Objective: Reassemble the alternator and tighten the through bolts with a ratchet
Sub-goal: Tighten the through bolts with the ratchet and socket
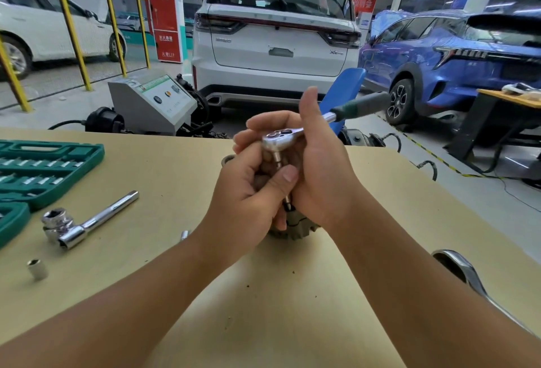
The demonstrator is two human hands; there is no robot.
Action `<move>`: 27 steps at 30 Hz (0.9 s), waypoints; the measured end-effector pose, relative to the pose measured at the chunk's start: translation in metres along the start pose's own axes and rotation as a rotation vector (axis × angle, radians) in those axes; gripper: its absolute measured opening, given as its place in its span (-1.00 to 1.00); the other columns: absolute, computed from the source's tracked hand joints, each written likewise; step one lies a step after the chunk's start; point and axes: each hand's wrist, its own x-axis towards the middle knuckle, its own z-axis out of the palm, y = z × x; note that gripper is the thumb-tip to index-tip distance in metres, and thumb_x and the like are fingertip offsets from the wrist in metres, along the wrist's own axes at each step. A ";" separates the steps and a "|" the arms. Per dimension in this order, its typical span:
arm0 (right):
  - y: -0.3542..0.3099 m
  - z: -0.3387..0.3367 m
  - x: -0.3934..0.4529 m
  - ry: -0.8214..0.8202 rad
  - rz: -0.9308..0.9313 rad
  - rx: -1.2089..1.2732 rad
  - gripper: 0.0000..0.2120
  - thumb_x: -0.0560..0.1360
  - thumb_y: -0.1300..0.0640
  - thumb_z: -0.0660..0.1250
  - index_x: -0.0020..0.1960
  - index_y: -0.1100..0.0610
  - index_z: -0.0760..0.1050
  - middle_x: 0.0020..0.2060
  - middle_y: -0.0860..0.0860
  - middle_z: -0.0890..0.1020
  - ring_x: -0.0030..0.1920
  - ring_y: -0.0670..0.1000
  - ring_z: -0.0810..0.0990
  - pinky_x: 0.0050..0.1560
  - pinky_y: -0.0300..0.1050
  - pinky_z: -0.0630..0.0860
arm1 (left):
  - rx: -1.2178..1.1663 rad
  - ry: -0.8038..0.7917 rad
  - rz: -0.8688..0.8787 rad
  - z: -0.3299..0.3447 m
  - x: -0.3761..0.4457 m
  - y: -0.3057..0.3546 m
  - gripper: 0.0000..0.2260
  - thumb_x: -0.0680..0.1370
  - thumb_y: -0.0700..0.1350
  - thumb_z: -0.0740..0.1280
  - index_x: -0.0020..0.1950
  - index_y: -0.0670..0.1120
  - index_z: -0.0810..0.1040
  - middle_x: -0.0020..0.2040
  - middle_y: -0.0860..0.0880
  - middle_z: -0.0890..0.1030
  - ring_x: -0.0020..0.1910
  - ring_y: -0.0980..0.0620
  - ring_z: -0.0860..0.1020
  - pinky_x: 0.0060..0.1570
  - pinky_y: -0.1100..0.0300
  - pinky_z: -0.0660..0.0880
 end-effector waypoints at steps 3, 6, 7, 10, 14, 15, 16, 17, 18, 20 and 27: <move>0.003 0.001 -0.003 -0.054 -0.138 -0.302 -0.75 0.54 -0.06 0.41 0.04 0.12 0.65 -0.02 0.25 0.69 -0.08 0.36 0.67 -0.19 0.46 0.60 | 0.024 0.029 -0.021 -0.001 0.001 0.001 -0.78 0.61 -0.29 0.31 0.15 -0.03 0.62 -0.29 -0.02 0.60 -0.50 -0.16 0.54 -0.50 0.03 0.52; 0.005 0.003 -0.005 -0.078 -0.240 -0.429 -0.81 0.49 0.07 0.45 0.08 0.11 0.64 -0.03 0.12 0.71 -0.14 0.13 0.71 -0.39 0.11 0.64 | 0.062 0.047 0.003 -0.001 0.003 0.001 -0.72 0.57 -0.37 0.25 0.06 -0.04 0.63 -0.27 -0.14 0.60 -0.44 -0.35 0.54 -0.55 -0.07 0.51; 0.005 0.004 -0.006 -0.069 -0.231 -0.426 -0.79 0.52 -0.01 0.42 0.08 0.08 0.65 -0.02 0.09 0.71 -0.13 0.14 0.71 -0.46 0.18 0.61 | 0.064 0.048 0.005 -0.002 0.003 0.002 -0.76 0.59 -0.34 0.27 0.07 -0.05 0.63 -0.28 -0.18 0.59 -0.44 -0.36 0.54 -0.54 -0.07 0.51; 0.005 0.004 -0.006 -0.050 -0.176 -0.358 -0.59 0.60 -0.24 0.24 0.12 0.04 0.66 0.07 0.05 0.72 0.05 0.24 0.70 -0.30 0.63 0.49 | 0.033 0.048 -0.001 -0.001 0.002 0.001 -0.88 0.62 -0.22 0.33 0.12 -0.09 0.61 -0.31 -0.11 0.58 -0.50 -0.23 0.51 -0.51 0.04 0.49; 0.005 0.001 -0.002 0.012 -0.017 -0.168 -0.40 0.59 -0.36 0.13 0.08 0.11 0.69 0.05 0.18 0.73 0.06 0.34 0.68 0.11 0.73 0.31 | -0.055 0.021 -0.016 0.000 -0.003 -0.003 -0.85 0.63 -0.10 0.36 0.18 0.00 0.62 -0.36 0.02 0.49 -0.50 0.04 0.43 -0.47 0.08 0.51; 0.004 0.001 -0.002 0.013 -0.007 -0.169 -0.43 0.58 -0.35 0.19 0.06 0.11 0.69 0.03 0.19 0.72 0.02 0.34 0.68 0.08 0.74 0.31 | -0.069 0.015 -0.028 0.000 -0.003 -0.004 -0.85 0.63 -0.09 0.35 0.19 -0.01 0.62 -0.35 -0.03 0.48 -0.50 0.02 0.43 -0.46 0.08 0.51; 0.004 0.001 -0.002 0.010 -0.027 -0.221 -0.51 0.55 -0.31 0.28 0.04 0.10 0.68 0.01 0.20 0.72 -0.01 0.37 0.68 0.01 0.76 0.35 | -0.065 0.015 -0.035 -0.001 -0.003 -0.004 -0.86 0.65 -0.12 0.33 0.18 -0.04 0.61 -0.35 -0.05 0.48 -0.49 0.00 0.44 -0.46 0.07 0.52; 0.005 0.001 -0.002 -0.001 -0.071 -0.309 -0.62 0.51 -0.22 0.37 0.05 0.08 0.67 -0.02 0.20 0.71 -0.03 0.41 0.68 -0.13 0.75 0.40 | -0.055 0.022 -0.040 0.000 -0.003 -0.004 -0.86 0.66 -0.17 0.30 0.16 -0.05 0.60 -0.34 -0.04 0.51 -0.49 -0.04 0.47 -0.47 0.06 0.52; 0.006 0.002 -0.003 -0.015 -0.122 -0.400 -0.70 0.46 -0.12 0.45 0.06 0.06 0.65 -0.03 0.19 0.71 -0.05 0.41 0.68 -0.27 0.68 0.46 | -0.041 0.031 -0.042 0.000 -0.003 -0.003 -0.83 0.65 -0.24 0.27 0.14 -0.04 0.61 -0.32 -0.04 0.55 -0.47 -0.11 0.51 -0.48 0.04 0.52; 0.008 0.007 -0.006 -0.032 -0.214 -0.522 -0.70 0.42 -0.01 0.52 0.12 0.03 0.62 -0.05 0.11 0.71 -0.13 0.30 0.71 -0.38 0.53 0.55 | 0.004 0.047 -0.035 0.001 -0.002 -0.002 -0.73 0.65 -0.29 0.22 0.08 0.04 0.62 -0.24 -0.06 0.61 -0.38 -0.24 0.60 -0.50 -0.01 0.56; 0.007 0.009 -0.008 0.032 -0.116 -0.343 -0.37 0.58 -0.42 0.06 0.15 0.03 0.66 0.04 0.06 0.74 0.02 0.26 0.72 -0.07 0.60 0.54 | -0.027 0.069 -0.010 0.003 -0.003 -0.001 -0.87 0.64 -0.20 0.32 0.14 -0.03 0.60 -0.31 -0.09 0.60 -0.52 -0.17 0.52 -0.49 0.11 0.47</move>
